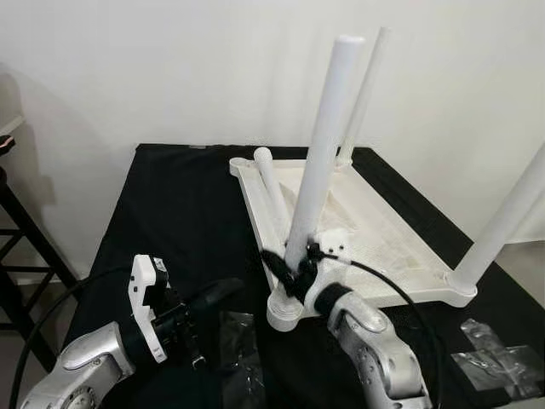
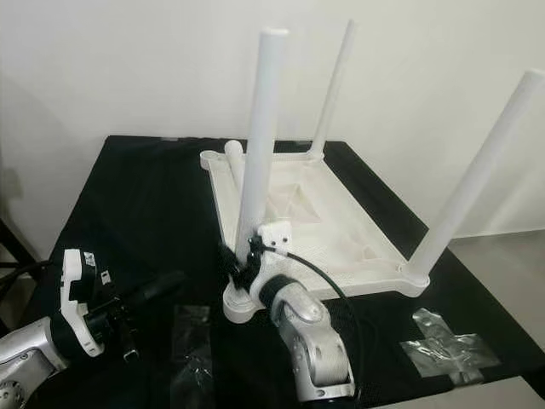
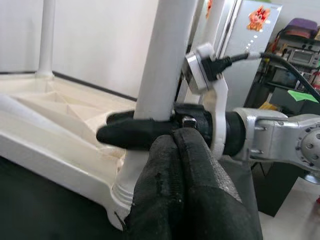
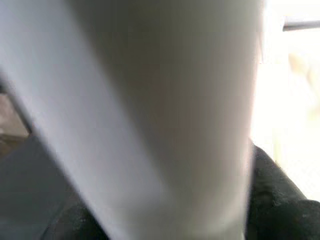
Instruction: Building children table
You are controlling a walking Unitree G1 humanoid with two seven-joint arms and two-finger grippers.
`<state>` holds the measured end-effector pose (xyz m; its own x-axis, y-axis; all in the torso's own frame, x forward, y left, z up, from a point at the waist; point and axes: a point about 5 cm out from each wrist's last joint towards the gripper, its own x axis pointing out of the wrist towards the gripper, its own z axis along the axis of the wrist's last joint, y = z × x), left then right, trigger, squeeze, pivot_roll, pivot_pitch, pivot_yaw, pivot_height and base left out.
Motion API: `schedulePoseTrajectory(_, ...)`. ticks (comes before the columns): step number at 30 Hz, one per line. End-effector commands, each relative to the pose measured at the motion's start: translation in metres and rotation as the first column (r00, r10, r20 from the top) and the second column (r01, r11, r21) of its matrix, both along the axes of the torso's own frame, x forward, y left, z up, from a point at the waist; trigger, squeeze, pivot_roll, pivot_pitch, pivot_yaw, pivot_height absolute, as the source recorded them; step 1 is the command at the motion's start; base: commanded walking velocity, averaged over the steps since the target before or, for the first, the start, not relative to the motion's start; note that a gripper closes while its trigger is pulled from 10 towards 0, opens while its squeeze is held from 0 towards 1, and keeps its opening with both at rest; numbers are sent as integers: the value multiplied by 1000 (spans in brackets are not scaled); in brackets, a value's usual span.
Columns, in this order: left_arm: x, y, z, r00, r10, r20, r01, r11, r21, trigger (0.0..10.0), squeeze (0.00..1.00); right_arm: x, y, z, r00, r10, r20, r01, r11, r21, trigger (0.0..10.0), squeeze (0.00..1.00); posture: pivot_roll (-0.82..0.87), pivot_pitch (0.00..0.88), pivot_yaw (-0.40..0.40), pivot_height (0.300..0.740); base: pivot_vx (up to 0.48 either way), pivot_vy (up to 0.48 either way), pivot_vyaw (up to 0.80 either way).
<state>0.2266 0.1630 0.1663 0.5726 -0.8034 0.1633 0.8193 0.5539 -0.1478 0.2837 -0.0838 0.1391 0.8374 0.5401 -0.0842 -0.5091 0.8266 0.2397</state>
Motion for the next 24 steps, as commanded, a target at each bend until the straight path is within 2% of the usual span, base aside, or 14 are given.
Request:
schedulePoseTrajectory(1,-1,0,1,1000,-11,-5,11,1000,-3,10000,0,-3,8,7,996,85,20,-85,996,29,10000,1000,62,0,-82,740,0,0,0)
schedulePoseTrajectory(3,0,-1,1,1000,-18,-8,18,1000,-4,10000,0,0,12,23,953,284,107,-287,958,12,10000,953,68,0,-81,740,0,0,0)
schedulePoseTrajectory(4,0,-1,1,1000,-18,-8,18,1000,-4,10000,0,0,12,23,953,284,107,-287,958,12,10000,953,68,0,-81,740,0,0,0)
schedulePoseTrajectory(5,1,-2,0,1000,-18,-9,18,1000,-4,10000,0,1,12,28,921,363,141,-366,931,-10,10000,953,72,0,-84,740,0,0,0)
schedulePoseTrajectory(6,1,-2,0,1000,-17,-8,17,1000,-3,10000,0,3,10,34,866,471,170,-468,882,-57,10000,0,74,0,-85,740,0,0,0)
schedulePoseTrajectory(8,2,-3,-1,1000,-14,-7,14,1000,-3,10000,0,10,2,39,788,589,179,-575,808,-127,10000,0,81,0,-90,740,0,0,0)
schedulePoseTrajectory(11,3,-4,-2,1000,-12,-7,12,1000,-2,10000,0,21,-6,42,759,630,165,-606,776,-172,10000,0,84,0,-90,740,0,0,0)
schedulePoseTrajectory(12,3,-4,-2,1000,-12,-7,12,1000,-2,10000,0,21,-6,42,759,630,165,-606,776,-172,10000,0,84,0,-90,740,0,0,0)
schedulePoseTrajectory(16,3,-4,-3,1000,-11,-10,11,1000,-4,10000,0,50,-24,50,772,620,140,-593,782,-190,10000,0,89,0,-89,740,0,0,0)
schedulePoseTrajectory(19,4,-4,-3,1000,-11,-11,11,1000,-4,10000,0,55,-28,52,774,618,135,-593,783,-186,10000,0,91,0,-86,740,0,0,0)
schedulePoseTrajectory(20,3,-4,-4,1000,-12,-12,12,1000,-5,10000,0,60,-32,52,778,615,129,-591,786,-181,2863,0,93,0,-88,740,0,0,0)
schedulePoseTrajectory(21,3,-4,-4,1000,-12,-12,12,1000,-5,10000,0,60,-32,52,778,615,129,-591,786,-181,2863,0,93,0,-88,740,0,0,0)
schedulePoseTrajectory(22,3,-5,-4,1000,-13,-13,13,1000,-6,10000,0,63,-36,51,775,620,122,-598,782,-175,0,0,94,0,-89,740,0,0,0)
schedulePoseTrajectory(24,3,-5,-4,1000,-13,-14,13,1000,-7,10000,0,67,-41,51,770,627,121,-607,778,-164,0,0,95,0,-89,740,0,0,0)
